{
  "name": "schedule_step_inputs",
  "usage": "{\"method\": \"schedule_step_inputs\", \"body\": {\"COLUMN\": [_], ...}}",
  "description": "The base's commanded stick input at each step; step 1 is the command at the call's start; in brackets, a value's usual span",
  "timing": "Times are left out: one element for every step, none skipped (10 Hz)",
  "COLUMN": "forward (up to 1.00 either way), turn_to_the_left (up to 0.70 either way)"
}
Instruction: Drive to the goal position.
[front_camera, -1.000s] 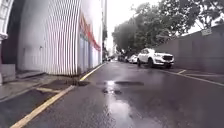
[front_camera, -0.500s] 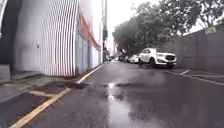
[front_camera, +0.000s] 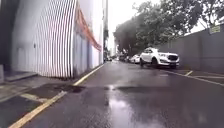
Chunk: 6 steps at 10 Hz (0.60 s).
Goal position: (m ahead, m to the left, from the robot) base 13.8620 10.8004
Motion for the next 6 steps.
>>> {"method": "schedule_step_inputs", "body": {"forward": [0.45, 0.45, 0.45, 0.45, 0.45, 0.45], "turn_to_the_left": [0.00, 0.00, 0.00, 0.00, 0.00, 0.00]}}
